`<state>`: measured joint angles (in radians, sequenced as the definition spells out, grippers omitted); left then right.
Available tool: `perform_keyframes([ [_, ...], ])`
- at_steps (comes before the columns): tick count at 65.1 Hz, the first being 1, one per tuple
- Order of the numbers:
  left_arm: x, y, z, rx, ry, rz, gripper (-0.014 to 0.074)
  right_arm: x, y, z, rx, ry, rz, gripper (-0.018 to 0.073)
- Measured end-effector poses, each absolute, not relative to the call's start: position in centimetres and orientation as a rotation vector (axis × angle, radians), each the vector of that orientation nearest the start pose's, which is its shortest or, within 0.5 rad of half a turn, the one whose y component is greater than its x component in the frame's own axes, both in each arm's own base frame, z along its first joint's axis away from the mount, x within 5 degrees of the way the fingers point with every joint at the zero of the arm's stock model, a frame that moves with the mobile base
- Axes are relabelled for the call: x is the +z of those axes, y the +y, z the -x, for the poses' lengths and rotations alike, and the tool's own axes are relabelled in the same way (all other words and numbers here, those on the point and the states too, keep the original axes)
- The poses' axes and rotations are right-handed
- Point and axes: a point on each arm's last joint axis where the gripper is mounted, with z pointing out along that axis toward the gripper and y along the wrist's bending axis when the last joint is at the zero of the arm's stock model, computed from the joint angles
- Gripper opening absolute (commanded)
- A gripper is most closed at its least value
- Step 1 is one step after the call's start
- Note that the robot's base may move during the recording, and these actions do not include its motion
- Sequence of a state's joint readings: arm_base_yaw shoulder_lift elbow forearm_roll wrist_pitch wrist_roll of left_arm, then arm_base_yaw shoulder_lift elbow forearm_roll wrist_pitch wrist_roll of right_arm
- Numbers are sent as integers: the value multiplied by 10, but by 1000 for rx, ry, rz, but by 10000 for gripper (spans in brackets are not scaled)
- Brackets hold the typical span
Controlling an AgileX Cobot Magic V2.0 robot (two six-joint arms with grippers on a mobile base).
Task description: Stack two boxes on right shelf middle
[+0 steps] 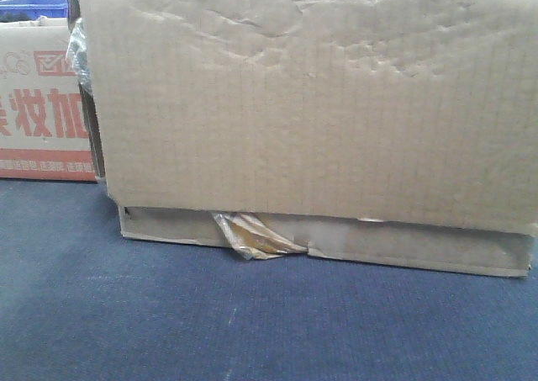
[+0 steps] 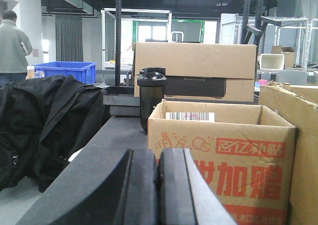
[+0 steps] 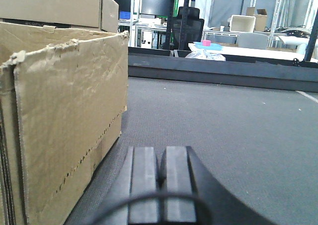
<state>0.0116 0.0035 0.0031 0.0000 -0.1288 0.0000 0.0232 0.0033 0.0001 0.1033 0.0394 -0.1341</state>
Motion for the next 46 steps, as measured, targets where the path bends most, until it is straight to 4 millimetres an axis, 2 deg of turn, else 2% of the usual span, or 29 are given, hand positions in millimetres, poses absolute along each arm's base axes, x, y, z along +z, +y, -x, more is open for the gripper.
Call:
perform_keyframes([
  [13, 224, 1, -55, 10, 1361, 8, -111, 209, 2, -57, -3, 1526, 44, -154],
  [46, 236, 1, -51, 10, 1220, 7, -111, 209, 2, -57, -3, 1526, 44, -154],
])
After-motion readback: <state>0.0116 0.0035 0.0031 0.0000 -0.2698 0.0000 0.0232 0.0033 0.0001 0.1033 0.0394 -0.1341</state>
